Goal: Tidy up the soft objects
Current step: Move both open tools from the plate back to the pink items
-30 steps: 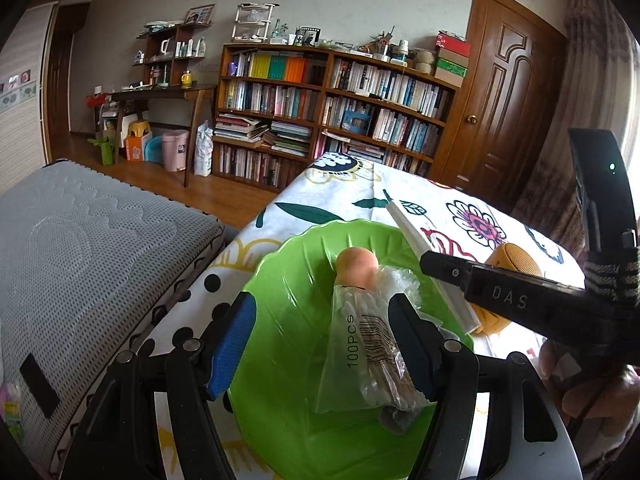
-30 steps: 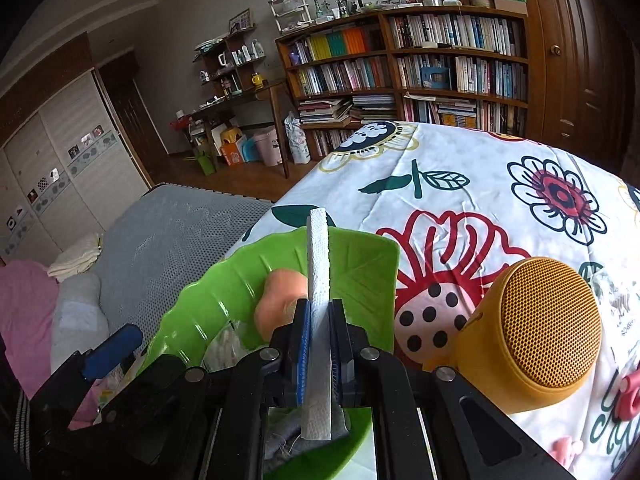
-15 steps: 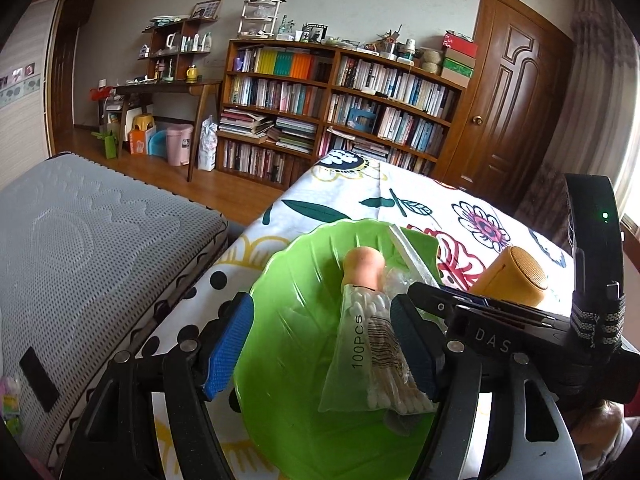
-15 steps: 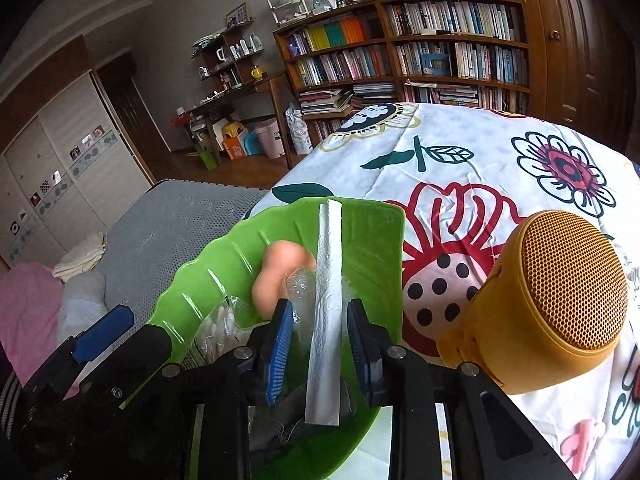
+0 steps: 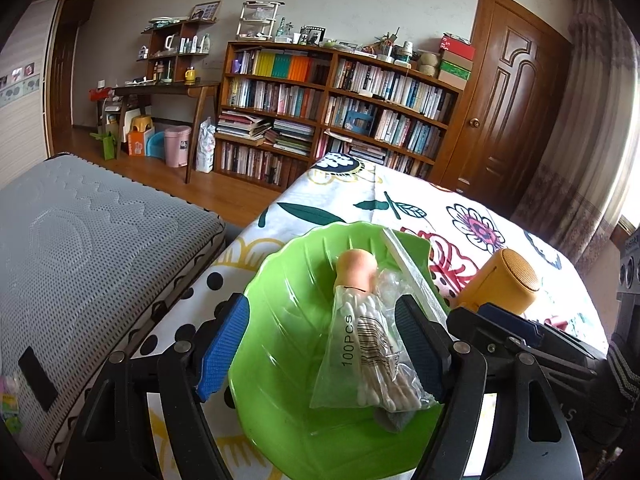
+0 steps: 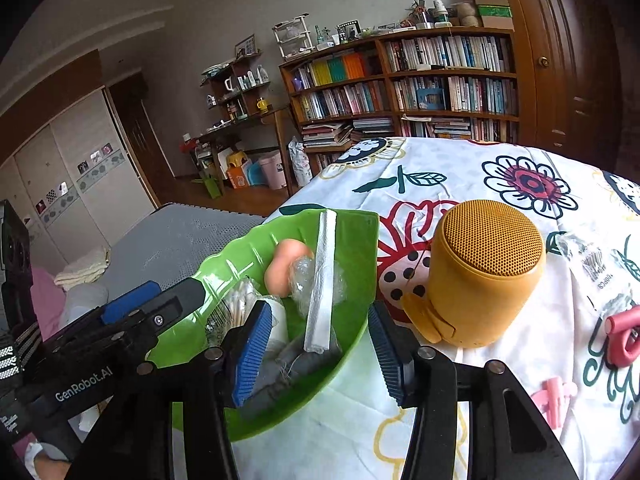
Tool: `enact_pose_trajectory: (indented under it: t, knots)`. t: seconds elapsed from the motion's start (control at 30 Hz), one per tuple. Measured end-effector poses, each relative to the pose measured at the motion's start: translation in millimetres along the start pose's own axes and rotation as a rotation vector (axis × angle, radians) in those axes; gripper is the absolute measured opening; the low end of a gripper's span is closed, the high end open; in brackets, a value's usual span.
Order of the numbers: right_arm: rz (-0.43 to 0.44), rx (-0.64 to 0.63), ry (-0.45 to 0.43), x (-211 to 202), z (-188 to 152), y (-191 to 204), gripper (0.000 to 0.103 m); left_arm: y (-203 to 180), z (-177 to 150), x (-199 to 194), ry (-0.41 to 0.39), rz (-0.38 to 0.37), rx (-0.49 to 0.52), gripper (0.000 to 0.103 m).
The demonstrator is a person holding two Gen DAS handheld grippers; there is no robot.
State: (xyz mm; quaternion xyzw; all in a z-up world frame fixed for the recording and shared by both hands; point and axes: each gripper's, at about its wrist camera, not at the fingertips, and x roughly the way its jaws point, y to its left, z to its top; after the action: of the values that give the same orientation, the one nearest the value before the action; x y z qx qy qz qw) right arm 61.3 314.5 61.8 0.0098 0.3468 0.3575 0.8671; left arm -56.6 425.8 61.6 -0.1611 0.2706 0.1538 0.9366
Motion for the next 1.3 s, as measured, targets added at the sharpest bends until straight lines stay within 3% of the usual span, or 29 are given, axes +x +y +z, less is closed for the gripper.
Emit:
enact_pose_trajectory:
  t: [0.3, 0.83, 1.3]
  knots:
    - [-0.039, 0.041, -0.012, -27.3, -20.8, -21.9, 0.057, -17.9, -3.4, -6.7, 0.005, -0.018, 0.033, 0.076]
    - [-0.156, 0.231, -0.045, -85.0, -61.7, -91.7, 0.058, -55.3, -13.2, -14.2, 0.024, -0.052, 0.102, 0.076]
    - [-0.389, 0.388, -0.050, -130.7, -93.0, -173.3, 0.058, -107.6, -32.6, -14.7, 0.065, -0.111, 0.222, 0.076]
